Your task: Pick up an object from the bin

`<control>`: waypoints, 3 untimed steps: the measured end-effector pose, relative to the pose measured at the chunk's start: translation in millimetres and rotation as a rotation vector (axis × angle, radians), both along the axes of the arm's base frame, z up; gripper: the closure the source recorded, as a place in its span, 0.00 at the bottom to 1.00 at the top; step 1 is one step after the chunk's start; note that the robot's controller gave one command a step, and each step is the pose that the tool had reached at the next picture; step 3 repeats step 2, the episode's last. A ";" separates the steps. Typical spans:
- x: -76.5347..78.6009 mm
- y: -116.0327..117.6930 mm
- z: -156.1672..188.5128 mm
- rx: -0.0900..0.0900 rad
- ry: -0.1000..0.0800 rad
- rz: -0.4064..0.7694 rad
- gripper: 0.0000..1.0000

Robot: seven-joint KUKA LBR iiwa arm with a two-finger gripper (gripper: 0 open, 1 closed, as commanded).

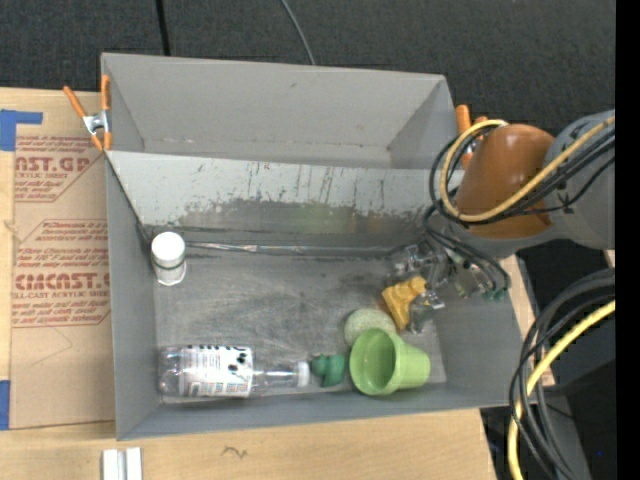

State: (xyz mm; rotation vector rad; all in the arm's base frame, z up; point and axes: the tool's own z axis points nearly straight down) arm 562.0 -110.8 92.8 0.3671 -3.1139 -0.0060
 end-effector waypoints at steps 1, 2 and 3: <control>0.8 -0.9 23.0 -0.002 -0.003 -0.001 1.00; 1.9 -1.1 40.1 -0.003 -0.009 -0.001 1.00; 1.9 -1.1 40.1 -0.003 -0.009 -0.001 1.00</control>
Offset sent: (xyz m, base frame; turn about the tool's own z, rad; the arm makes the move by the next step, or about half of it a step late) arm 0.0000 -0.0001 0.0401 0.0000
